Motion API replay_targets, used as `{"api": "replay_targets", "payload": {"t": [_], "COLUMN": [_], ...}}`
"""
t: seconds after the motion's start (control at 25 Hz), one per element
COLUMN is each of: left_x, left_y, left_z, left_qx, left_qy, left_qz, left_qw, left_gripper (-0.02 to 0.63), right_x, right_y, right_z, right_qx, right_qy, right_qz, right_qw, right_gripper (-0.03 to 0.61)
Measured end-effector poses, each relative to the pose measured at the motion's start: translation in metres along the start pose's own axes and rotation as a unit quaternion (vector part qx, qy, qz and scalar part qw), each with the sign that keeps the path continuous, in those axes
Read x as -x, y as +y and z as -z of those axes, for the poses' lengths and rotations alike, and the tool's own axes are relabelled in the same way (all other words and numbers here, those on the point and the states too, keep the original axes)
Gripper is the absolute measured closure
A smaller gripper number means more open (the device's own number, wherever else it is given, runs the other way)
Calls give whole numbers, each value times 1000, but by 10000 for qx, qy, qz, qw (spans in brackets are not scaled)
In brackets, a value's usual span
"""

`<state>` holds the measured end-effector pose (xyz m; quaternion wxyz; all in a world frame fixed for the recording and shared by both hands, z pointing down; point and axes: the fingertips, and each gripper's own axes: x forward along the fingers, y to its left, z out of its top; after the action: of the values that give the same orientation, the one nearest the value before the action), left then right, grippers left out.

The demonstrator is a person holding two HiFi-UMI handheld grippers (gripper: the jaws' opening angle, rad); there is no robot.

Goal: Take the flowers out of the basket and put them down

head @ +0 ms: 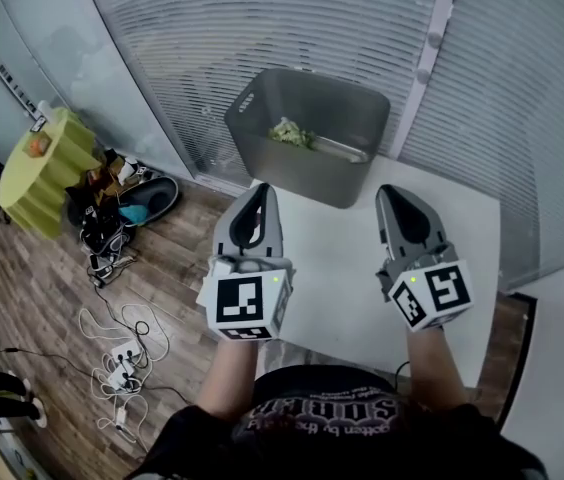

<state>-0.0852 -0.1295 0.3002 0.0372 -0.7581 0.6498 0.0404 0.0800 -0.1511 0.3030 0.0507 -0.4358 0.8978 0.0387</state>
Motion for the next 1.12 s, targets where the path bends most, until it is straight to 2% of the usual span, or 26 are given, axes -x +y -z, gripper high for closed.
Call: {"api": "replay_targets", "payload": {"t": [0.2, 0.6, 0.72, 1.12], "left_x": [-15, -80, -94, -128], "left_y": [21, 39, 44, 52], "left_z": [8, 5, 13, 23], "left_qx": [239, 235, 287, 70], "left_qy": [297, 223, 359, 306], "left_qz": [261, 865, 1029, 1499], "left_qw": [9989, 9957, 9936, 9882], "left_gripper": [613, 612, 613, 612], "right_x": [-17, -58, -71, -100], "right_y": [9, -15, -19, -30], "right_z": [-8, -12, -7, 8], "right_qx": [137, 175, 169, 126], "right_qy": [30, 7, 45, 123], "right_qz": [240, 854, 943, 1037], "right_qw": [9996, 9962, 9954, 9945], "right_gripper": [549, 549, 549, 549]}}
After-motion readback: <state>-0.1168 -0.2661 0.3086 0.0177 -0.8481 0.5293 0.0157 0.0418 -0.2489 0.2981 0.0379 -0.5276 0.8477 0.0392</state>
